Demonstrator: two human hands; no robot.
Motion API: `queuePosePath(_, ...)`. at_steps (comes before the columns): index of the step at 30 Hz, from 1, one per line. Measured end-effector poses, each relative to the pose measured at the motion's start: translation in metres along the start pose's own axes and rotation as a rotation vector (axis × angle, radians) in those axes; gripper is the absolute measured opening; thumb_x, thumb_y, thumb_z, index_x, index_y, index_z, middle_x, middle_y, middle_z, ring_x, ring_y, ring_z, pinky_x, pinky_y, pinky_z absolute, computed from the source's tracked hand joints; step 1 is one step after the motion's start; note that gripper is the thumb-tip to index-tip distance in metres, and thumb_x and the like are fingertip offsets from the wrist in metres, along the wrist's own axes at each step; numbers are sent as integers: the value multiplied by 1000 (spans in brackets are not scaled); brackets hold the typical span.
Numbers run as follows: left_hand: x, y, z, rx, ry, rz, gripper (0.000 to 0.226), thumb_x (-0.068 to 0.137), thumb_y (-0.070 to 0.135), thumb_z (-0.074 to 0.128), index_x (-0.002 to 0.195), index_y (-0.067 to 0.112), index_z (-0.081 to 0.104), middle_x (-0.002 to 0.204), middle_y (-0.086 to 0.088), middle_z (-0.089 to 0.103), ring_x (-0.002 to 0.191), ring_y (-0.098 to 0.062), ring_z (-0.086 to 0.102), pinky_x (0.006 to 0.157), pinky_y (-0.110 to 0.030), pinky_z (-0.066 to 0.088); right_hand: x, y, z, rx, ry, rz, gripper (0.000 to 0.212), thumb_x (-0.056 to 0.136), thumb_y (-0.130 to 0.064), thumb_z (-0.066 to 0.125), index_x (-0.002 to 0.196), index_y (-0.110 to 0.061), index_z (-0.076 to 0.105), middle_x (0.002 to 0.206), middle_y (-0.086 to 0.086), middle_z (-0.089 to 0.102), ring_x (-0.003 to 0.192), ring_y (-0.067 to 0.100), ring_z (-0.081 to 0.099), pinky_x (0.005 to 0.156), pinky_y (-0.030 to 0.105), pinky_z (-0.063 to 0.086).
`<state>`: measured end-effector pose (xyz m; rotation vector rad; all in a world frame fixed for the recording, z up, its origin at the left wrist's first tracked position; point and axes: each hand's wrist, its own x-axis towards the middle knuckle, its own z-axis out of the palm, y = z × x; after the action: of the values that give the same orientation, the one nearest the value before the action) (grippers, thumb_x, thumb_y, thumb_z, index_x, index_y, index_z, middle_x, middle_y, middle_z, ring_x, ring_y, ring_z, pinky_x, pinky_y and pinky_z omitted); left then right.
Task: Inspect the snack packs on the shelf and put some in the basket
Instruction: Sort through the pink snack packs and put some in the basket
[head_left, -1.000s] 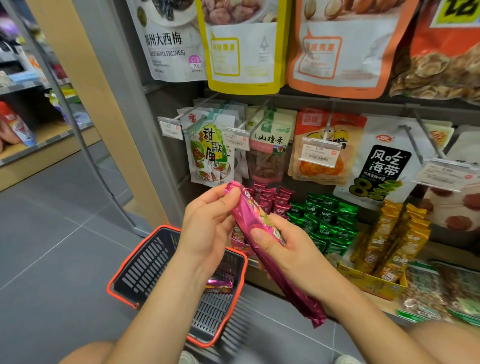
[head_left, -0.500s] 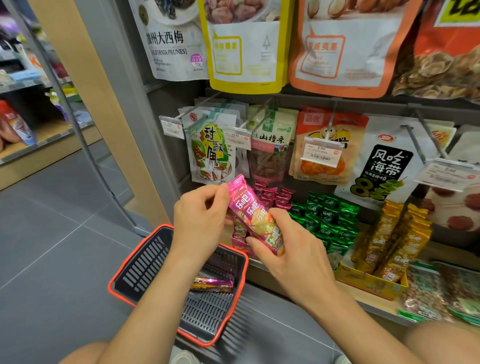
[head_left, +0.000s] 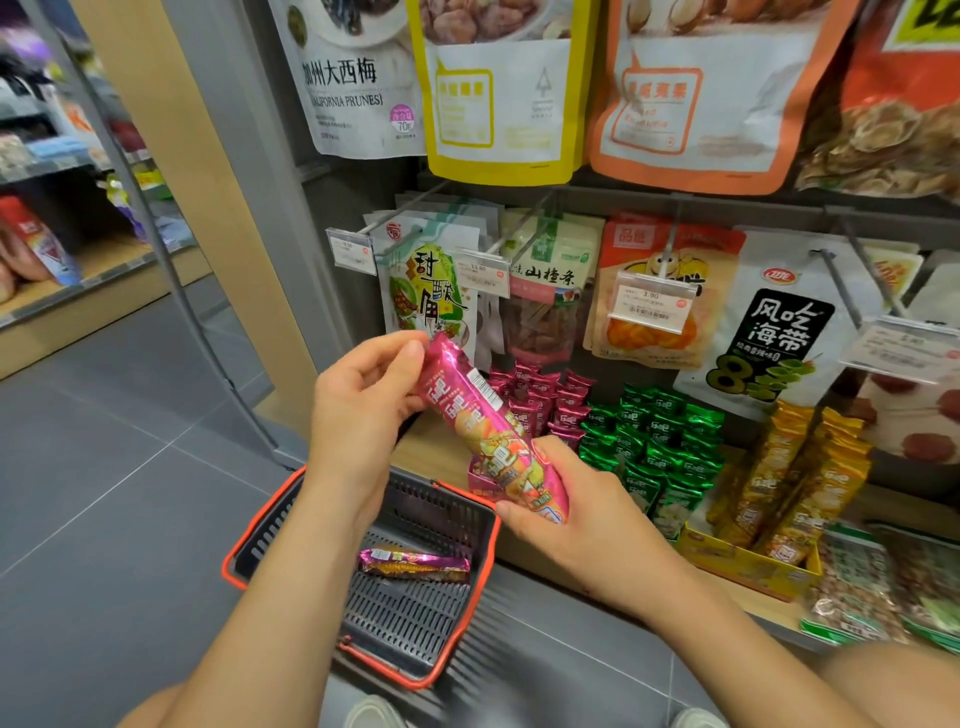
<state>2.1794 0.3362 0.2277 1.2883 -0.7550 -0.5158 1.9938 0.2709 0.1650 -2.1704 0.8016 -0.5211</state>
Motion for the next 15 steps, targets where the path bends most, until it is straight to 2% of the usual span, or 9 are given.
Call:
queuePosePath(2,-2,2,0,104,-61,22,11,86,26,69,95,25,75,87,5,73,77,-1,65,61,-15,50,-1,0,0,-107,15,2,42,81,-58,65,111,-40,41,87,-14,64,70,3,61,56,16,47)
queuePosePath(5,-4,2,3,192,-19,20,5,83,23,74,83,28,78,80,8,75,75,1,68,59,-10,49,-2,1,1,-262,36,-11,46,81,-61,63,113,-41,36,84,-15,60,62,6,55,47,12,36)
queuePosePath(8,-5,1,5,155,37,5,22,86,20,70,71,33,79,77,8,75,76,0,69,60,-10,49,-2,1,1,-321,69,-42,49,79,-73,52,113,-42,34,79,-17,58,61,5,55,47,14,34)
queuePosePath(10,-4,2,6,117,70,-4,26,86,18,69,69,35,79,76,7,76,75,0,69,60,-11,49,-2,0,1,-193,32,-39,53,75,-81,42,113,-45,36,79,-17,61,63,4,57,51,20,41)
queuePosePath(12,-2,2,5,60,115,-21,28,86,14,67,68,31,79,74,5,75,74,-1,68,60,-11,50,-2,-2,2,38,-37,-26,50,78,-81,40,115,-47,44,81,-12,64,65,4,59,59,30,49)
queuePosePath(15,0,0,2,-56,155,-72,29,89,14,63,68,25,80,72,5,74,72,1,68,60,-10,50,-3,-3,2,394,-169,48,43,82,-75,44,115,-48,53,83,-5,64,60,13,64,52,31,52)
